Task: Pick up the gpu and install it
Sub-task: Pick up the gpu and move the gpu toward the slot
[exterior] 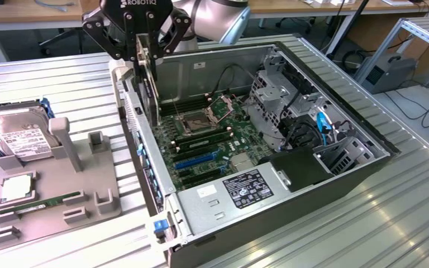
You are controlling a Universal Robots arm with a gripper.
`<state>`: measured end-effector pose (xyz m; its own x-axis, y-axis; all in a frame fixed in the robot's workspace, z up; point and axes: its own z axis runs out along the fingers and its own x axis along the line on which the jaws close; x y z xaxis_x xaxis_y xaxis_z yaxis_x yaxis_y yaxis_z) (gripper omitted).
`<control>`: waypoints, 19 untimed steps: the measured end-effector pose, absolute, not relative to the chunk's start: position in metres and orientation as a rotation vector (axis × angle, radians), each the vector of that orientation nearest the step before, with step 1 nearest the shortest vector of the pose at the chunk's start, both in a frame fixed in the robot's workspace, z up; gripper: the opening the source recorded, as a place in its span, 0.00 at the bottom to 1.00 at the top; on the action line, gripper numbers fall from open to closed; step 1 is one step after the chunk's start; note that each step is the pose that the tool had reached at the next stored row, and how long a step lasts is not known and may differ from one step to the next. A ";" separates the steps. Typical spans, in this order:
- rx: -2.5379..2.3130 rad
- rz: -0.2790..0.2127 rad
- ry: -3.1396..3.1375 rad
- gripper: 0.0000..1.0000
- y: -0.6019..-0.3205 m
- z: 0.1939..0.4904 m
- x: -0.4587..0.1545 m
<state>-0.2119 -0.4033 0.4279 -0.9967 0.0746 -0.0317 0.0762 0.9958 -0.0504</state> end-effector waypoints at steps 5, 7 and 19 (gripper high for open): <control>0.117 -0.080 3.109 0.27 -0.403 0.425 -0.196; 0.117 -0.081 3.109 0.27 -0.403 0.424 -0.189; 0.118 -0.081 3.109 0.27 -0.403 0.412 -0.161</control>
